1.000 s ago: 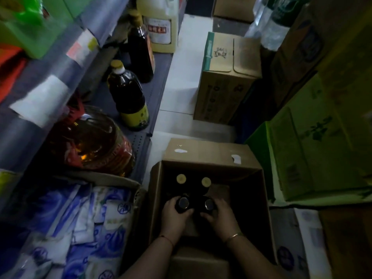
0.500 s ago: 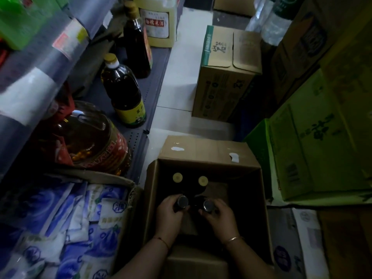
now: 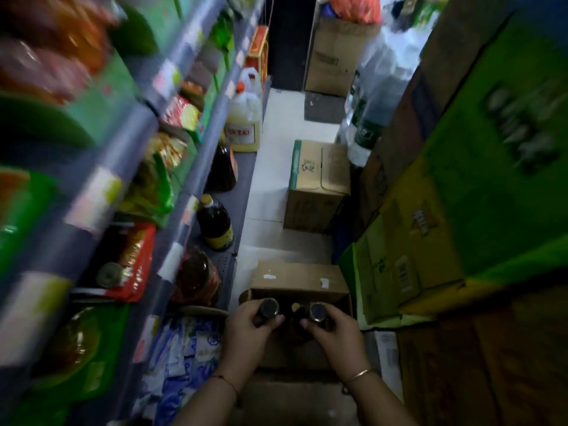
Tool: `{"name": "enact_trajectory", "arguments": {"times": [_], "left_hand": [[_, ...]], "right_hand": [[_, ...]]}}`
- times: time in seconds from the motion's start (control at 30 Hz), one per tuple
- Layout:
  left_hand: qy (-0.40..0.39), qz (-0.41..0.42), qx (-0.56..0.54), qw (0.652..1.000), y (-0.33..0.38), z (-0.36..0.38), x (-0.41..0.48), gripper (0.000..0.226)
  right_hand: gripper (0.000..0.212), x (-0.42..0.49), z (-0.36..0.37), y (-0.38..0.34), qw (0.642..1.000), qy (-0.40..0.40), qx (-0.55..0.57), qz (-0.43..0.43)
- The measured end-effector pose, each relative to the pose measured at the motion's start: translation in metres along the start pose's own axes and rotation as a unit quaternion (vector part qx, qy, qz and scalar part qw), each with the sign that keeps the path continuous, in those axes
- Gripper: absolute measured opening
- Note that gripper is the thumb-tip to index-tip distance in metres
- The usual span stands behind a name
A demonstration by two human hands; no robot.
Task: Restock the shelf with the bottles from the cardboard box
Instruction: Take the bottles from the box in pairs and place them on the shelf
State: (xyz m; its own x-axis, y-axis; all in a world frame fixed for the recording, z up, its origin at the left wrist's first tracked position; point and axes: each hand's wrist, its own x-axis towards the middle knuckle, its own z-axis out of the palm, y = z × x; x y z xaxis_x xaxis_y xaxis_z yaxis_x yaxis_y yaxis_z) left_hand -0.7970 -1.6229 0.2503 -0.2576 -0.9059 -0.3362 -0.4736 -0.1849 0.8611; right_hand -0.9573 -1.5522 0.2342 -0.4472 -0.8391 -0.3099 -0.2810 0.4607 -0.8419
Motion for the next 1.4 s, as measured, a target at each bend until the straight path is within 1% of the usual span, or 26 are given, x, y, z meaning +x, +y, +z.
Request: {"name": "enact_trajectory", "arguments": {"times": [0.07,0.13,0.17,0.23,0.27,0.37,0.4,0.47,0.5,0.6,0.7,0.8,0.97,1.07,1.2,1.4], "left_hand": [[0.018,0.036,0.006,0.999,0.05,-0.028,-0.017,0.021],[0.029,0.059,0.004,0.998,0.097,-0.054,-0.037,0.014],[0.036,0.066,-0.001,0.997,0.121,-0.069,-0.046,0.016],[0.065,0.091,-0.023,0.994,0.163,-0.097,-0.063,0.035],[0.081,0.112,-0.029,0.99,0.183,-0.11,-0.071,0.038],[0.111,0.182,-0.028,0.977,0.255,-0.147,-0.097,0.018],[0.122,0.202,-0.024,0.972,0.276,-0.158,-0.105,0.018],[0.147,0.226,-0.026,0.963,0.311,-0.182,-0.12,0.034],[0.164,0.239,-0.04,0.956,0.326,-0.193,-0.126,0.036],[0.22,0.284,-0.049,0.932,0.368,-0.221,-0.148,0.032],[0.251,0.311,-0.073,0.914,0.401,-0.245,-0.168,0.026],[0.303,0.319,-0.084,0.894,0.426,-0.267,-0.187,0.018],[0.357,0.31,-0.111,0.874,0.444,-0.297,-0.213,0.026],[0.4,0.31,-0.116,0.855,0.446,-0.313,-0.226,0.025],[0.46,0.302,-0.122,0.826,0.44,-0.332,-0.237,0.024],[0.51,0.275,-0.138,0.803,0.416,-0.351,-0.241,0.024]], "right_hand": [[0.028,-0.017,-0.022,-0.056,1.0,0.012,0.004,-0.024],[0.028,-0.036,-0.043,-0.112,0.999,0.023,0.009,-0.046],[0.028,-0.045,-0.054,-0.14,0.998,0.032,0.016,-0.06],[0.031,-0.062,-0.075,-0.193,0.993,0.059,0.049,-0.093],[0.031,-0.071,-0.084,-0.219,0.989,0.072,0.069,-0.109],[0.028,-0.091,-0.109,-0.297,0.975,0.084,0.111,-0.171],[0.027,-0.097,-0.117,-0.321,0.969,0.082,0.122,-0.198],[0.027,-0.109,-0.13,-0.365,0.956,0.08,0.136,-0.249],[0.024,-0.115,-0.134,-0.385,0.949,0.078,0.143,-0.271],[0.012,-0.129,-0.145,-0.435,0.928,0.055,0.176,-0.322],[0.018,-0.133,-0.147,-0.474,0.908,-0.001,0.218,-0.358],[0.021,-0.134,-0.142,-0.508,0.886,-0.045,0.264,-0.379],[0.019,-0.139,-0.126,-0.556,0.84,-0.141,0.308,-0.424],[0.019,-0.146,-0.108,-0.576,0.814,-0.2,0.327,-0.437],[0.018,-0.148,-0.077,-0.594,0.789,-0.271,0.338,-0.435],[0.023,-0.144,-0.032,-0.61,0.754,-0.359,0.323,-0.444]]}}
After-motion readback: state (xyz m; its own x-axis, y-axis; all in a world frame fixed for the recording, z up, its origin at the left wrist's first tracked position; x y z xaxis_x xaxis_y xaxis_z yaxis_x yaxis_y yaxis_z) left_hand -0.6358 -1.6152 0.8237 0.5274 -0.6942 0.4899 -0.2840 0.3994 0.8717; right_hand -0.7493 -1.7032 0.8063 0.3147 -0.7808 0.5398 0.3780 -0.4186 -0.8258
